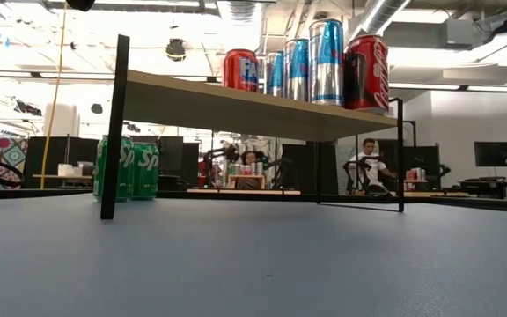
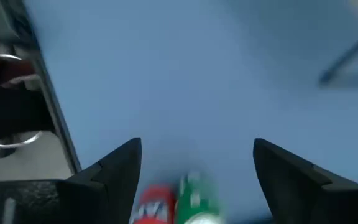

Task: Place canned beverage on shelf
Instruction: Put the right red soda can on the shelf aligned with the other red soda can

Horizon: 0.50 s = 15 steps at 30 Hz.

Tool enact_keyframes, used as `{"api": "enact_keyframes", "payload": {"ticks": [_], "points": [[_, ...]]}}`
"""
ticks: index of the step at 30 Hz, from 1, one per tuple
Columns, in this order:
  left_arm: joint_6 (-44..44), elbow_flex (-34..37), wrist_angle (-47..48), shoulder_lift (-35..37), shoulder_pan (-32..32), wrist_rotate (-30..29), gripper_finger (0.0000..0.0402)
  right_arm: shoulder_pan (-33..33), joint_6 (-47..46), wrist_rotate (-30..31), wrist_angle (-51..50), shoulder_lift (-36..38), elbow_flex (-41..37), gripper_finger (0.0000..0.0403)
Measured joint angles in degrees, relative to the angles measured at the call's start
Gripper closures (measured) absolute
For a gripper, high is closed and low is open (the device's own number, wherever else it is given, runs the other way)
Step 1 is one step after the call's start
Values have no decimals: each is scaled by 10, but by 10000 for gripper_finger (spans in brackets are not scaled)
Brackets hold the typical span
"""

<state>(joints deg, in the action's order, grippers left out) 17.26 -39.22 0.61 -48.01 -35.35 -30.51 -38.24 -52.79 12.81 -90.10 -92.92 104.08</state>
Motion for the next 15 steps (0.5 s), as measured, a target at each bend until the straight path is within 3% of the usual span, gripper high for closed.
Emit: {"api": "enact_keyframes", "payload": {"ticks": [4,8,15], "points": [[0,0,0,0,0,0,99,-72,-168,-43,3,-1,-56,111],[0,0,-1,0,0,0,99,-116,-313,-129,2,-5,-77,111],[-1,0,-1,0,0,-1,99,-170,-552,-131,1,-5,-97,111]]}}
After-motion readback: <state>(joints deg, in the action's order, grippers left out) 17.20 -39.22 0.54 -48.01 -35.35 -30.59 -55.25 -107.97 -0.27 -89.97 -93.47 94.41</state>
